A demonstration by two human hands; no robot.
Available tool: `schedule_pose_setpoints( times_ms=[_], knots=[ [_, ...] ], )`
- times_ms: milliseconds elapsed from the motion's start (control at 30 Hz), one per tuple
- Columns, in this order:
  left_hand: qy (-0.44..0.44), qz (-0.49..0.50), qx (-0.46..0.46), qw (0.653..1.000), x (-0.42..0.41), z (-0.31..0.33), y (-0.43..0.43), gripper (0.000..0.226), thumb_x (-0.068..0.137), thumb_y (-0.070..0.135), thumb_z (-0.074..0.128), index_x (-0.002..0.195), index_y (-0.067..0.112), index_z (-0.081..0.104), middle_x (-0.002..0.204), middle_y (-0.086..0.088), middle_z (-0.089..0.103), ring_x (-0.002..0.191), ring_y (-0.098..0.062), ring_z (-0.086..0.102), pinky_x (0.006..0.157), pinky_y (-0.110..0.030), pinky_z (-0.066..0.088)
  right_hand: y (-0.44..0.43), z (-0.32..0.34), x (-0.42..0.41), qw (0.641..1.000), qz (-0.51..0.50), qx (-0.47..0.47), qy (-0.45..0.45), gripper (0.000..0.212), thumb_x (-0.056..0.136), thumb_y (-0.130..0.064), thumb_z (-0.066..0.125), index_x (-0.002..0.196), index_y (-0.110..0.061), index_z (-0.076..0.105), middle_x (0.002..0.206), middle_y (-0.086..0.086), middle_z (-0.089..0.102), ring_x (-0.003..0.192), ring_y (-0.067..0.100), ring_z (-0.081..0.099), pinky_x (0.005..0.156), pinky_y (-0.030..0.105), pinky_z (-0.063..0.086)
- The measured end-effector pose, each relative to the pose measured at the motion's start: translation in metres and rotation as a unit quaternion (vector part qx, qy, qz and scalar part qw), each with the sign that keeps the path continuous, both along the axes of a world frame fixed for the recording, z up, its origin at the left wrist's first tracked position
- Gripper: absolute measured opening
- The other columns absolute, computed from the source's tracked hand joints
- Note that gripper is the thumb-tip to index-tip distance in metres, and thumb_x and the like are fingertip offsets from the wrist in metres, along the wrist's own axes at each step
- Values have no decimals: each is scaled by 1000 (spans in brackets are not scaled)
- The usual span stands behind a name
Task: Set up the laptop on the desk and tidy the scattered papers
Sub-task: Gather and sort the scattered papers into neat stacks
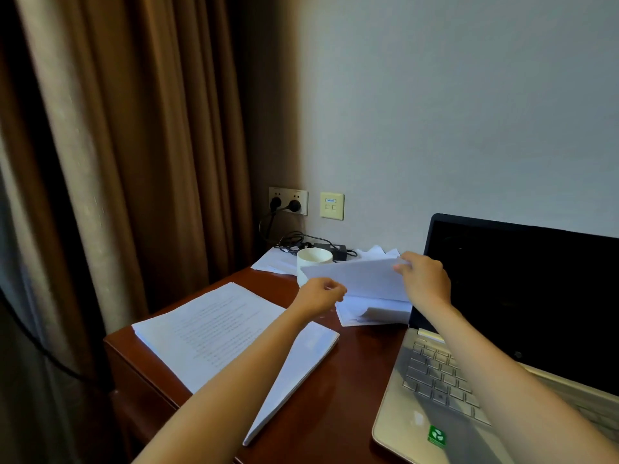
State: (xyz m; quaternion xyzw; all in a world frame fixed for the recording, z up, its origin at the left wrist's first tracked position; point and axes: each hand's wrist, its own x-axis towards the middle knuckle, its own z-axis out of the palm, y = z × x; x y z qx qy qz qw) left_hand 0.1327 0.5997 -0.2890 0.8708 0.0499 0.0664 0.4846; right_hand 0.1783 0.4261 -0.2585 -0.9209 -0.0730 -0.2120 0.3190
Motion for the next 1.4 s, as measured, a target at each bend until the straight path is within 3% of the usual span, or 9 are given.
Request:
schedule_pose_setpoints(
  times_ms=[267, 367, 500, 600, 833, 1067, 1233, 1333, 1400],
  knots=[
    [131, -25, -363, 922, -18, 28, 5, 83, 89, 67, 31, 142, 3, 32, 129, -20, 56, 104, -31, 61, 83, -37, 49, 24, 13, -35, 994, 84, -8, -63, 14, 85, -17, 58, 74, -13, 67, 73, 8, 61, 80, 28, 53, 57, 24, 34],
    [147, 6, -406, 902, -28, 27, 9, 67, 96, 46, 42, 143, 0, 26, 108, -21, 61, 112, -35, 59, 84, -38, 49, 37, 8, -46, 987, 157, -11, -37, 15, 83, -13, 62, 68, -12, 66, 59, -7, 48, 70, 16, 42, 54, 16, 30],
    [144, 27, -391, 908, -37, 15, 16, 49, 93, -9, 30, 141, -4, 24, 95, -22, 57, 92, -31, 64, 83, -35, 52, 44, 3, -50, 953, 290, -40, 83, 25, 73, -29, 76, 70, -5, 69, 68, 4, 62, 60, 9, 47, 61, 22, 37],
    [144, 43, -353, 924, -41, 11, 21, 49, 91, -14, 27, 139, -4, 27, 113, -20, 48, 116, -34, 56, 91, -36, 48, 46, 4, -51, 929, 327, 15, 170, 28, 82, -31, 68, 74, -5, 71, 69, 2, 64, 44, 5, 46, 47, 11, 35],
    [130, 88, -280, 947, -56, 9, 63, 50, 91, -13, 38, 137, 8, 36, 120, -12, 45, 88, -27, 61, 73, -31, 54, 42, -9, -26, 966, 155, 131, 163, 20, 85, -12, 57, 80, 0, 72, 88, 14, 69, 72, 17, 48, 58, 23, 36],
    [153, 118, -167, 967, -74, 7, 130, 35, 90, -9, 42, 118, 12, 46, 120, -15, 53, 111, -32, 55, 93, -36, 50, 46, -24, -11, 984, -15, 69, 162, 23, 77, -10, 47, 55, -16, 41, 75, 7, 48, 75, 28, 45, 58, 26, 33],
    [146, 165, -104, 970, -91, 6, 166, 22, 88, -9, 35, 86, 4, 53, 75, -12, 46, 60, -19, 45, 56, -25, 37, 46, -34, -9, 973, 28, 113, 198, 13, 75, -23, 59, 75, -14, 50, 85, 7, 52, 83, 27, 50, 67, 29, 35],
    [98, 175, -98, 975, -96, 8, 172, 22, 93, -8, 36, 92, 4, 55, 77, -10, 48, 64, -18, 46, 57, -26, 40, 49, -34, -19, 906, 120, 297, 277, 47, 83, -21, 69, 123, -6, 48, 115, 10, 60, 92, 24, 57, 65, 29, 44],
    [54, 168, -121, 977, -97, 8, 172, 23, 95, -6, 37, 108, 1, 55, 85, -8, 52, 77, -21, 51, 68, -30, 47, 52, -33, -26, 882, 153, 337, 293, 40, 86, -16, 66, 122, -8, 50, 114, 11, 60, 87, 22, 58, 64, 31, 45]
  ],
)
